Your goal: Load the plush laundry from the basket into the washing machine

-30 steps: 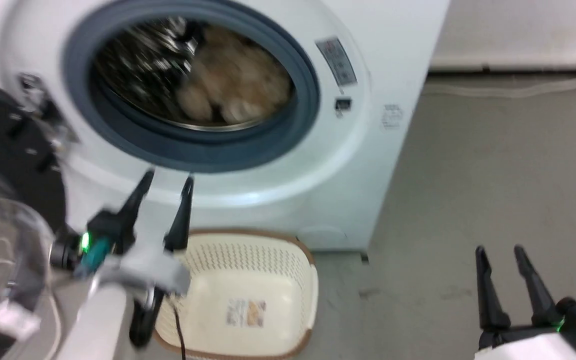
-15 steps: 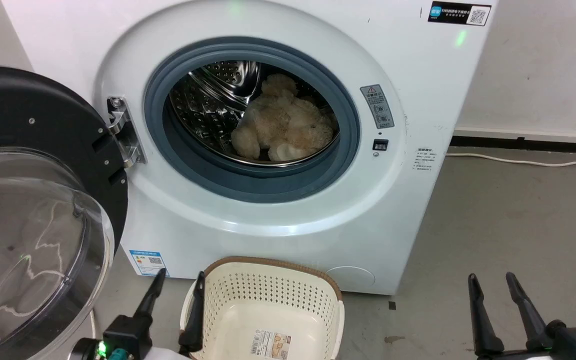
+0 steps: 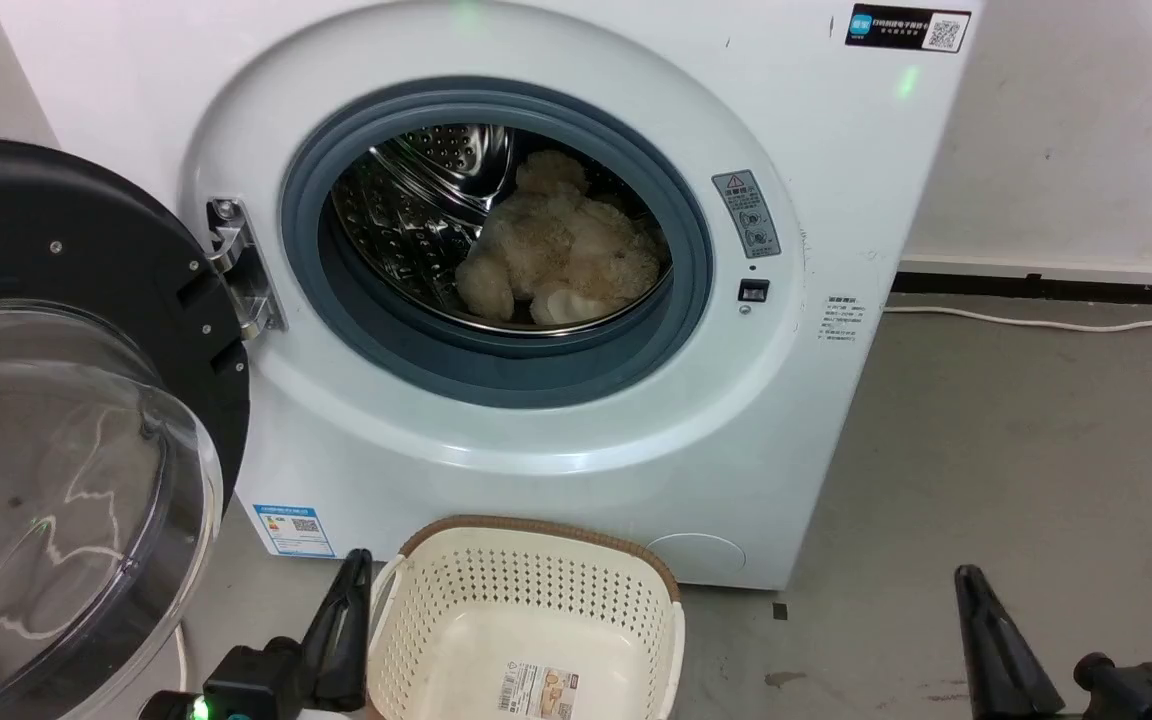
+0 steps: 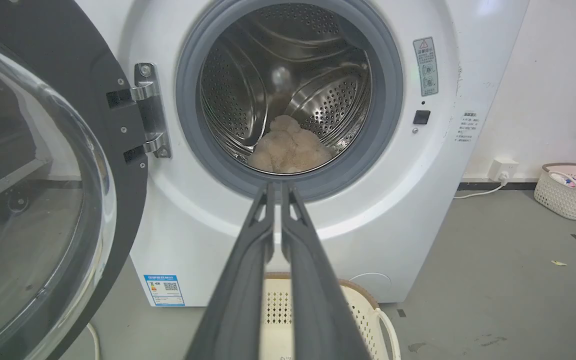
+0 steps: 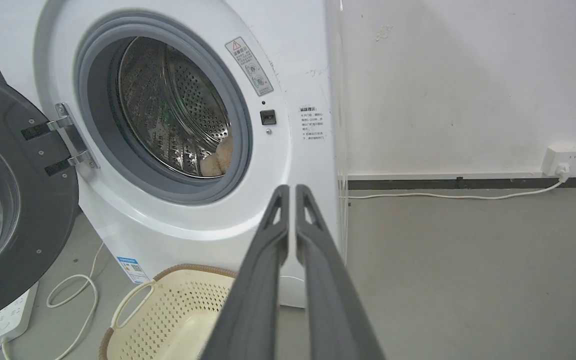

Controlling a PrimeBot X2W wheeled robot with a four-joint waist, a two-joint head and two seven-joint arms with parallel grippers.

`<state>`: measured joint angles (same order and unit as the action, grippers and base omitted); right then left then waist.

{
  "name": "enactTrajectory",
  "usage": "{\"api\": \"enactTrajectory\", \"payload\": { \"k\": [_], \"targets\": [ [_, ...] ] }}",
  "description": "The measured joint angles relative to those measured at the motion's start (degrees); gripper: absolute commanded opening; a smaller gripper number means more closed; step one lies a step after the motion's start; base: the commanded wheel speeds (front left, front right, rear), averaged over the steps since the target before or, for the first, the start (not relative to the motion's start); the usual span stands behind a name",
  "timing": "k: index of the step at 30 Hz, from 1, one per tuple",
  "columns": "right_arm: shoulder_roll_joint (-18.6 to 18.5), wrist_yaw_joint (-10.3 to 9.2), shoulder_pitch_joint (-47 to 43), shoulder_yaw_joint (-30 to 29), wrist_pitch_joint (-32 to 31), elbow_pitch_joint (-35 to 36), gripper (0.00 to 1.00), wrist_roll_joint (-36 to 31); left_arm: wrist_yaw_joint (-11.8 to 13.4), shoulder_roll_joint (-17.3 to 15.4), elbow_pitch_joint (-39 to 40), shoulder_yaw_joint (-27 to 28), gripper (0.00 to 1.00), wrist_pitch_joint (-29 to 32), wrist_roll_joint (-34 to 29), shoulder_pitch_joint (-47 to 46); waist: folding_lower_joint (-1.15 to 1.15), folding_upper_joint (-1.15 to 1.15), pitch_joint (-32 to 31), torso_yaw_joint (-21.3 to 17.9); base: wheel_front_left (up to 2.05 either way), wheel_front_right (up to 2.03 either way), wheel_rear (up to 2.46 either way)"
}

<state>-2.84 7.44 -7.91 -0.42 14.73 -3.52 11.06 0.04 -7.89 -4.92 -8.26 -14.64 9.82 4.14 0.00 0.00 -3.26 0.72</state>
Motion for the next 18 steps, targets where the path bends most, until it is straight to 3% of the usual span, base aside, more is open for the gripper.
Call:
{"api": "enactTrajectory", "payload": {
  "k": [18],
  "targets": [
    [0.0, 0.0, 0.3, 0.0, -1.9, 0.3, 0.0, -1.1, 0.0, 0.5, 0.3, 1.0, 0.0, 2.0, -0.9, -0.1, 0.0, 0.0, 0.5, -0.1, 0.0, 0.0, 0.0]
  ]
}}
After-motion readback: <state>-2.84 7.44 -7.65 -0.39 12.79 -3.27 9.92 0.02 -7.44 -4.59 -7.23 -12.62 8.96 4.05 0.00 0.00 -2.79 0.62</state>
